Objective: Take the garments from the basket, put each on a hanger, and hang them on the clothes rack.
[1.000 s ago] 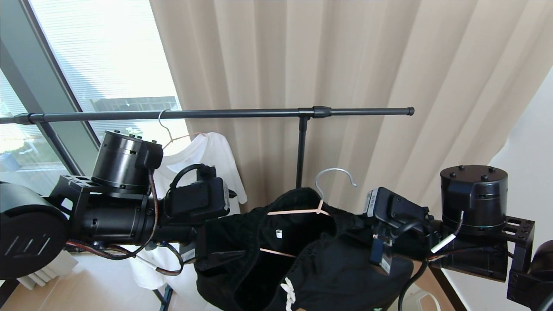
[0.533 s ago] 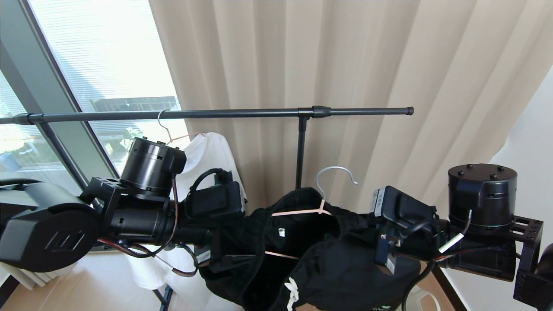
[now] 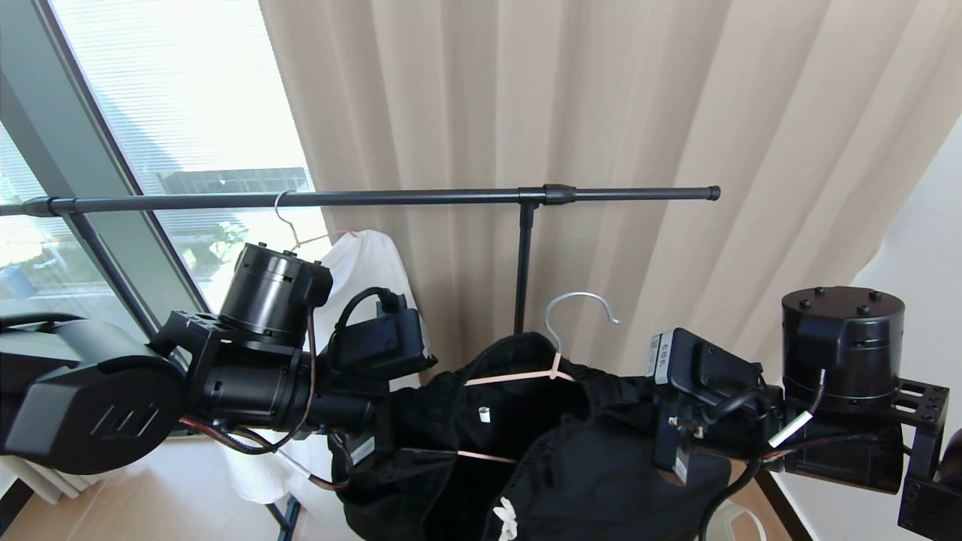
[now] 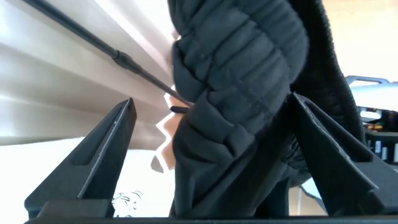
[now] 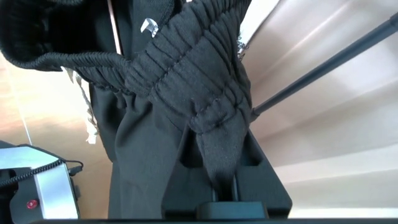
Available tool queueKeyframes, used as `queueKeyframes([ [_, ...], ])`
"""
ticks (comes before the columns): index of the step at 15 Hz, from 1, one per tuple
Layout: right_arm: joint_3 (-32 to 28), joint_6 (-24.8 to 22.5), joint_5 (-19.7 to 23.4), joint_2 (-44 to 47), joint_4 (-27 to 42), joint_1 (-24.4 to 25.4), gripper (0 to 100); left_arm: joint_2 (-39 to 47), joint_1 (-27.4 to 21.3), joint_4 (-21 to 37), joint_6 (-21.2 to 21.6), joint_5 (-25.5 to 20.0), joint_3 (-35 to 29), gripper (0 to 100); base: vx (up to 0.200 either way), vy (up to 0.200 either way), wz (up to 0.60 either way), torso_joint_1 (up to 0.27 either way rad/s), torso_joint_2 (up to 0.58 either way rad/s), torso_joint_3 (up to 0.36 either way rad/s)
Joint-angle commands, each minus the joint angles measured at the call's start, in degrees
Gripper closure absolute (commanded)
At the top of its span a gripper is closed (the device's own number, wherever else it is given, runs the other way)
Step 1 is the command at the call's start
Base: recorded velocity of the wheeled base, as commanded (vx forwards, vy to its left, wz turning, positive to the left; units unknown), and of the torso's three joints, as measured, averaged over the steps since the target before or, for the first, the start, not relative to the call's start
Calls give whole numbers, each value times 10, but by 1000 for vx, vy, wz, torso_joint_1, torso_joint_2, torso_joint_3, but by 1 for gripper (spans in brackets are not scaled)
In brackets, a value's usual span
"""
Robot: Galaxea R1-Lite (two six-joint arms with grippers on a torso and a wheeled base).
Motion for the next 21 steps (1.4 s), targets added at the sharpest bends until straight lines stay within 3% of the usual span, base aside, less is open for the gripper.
queueKeyframes([
  [1,0,0,2,0,0,1,100,0,-1,-1,-7,-3,-1,0,0,0,0,0,0,0],
  [10,15,3,2,3,-48,15,100,2,-11,-2,-10,-6,0,0,0,0,0,0,0,0],
  [11,15,3,2,4,-49,15,100,0,-12,-2,-10,-6,0,100,0,0,0,0,0,0],
  [16,9,8,2,14,-50,15,100,-10,-12,-2,-10,-27,5,100,0,0,0,0,0,0],
  [21,-5,50,2,14,-50,15,100,-14,-11,-1,-10,-27,9,100,0,0,0,0,0,0],
])
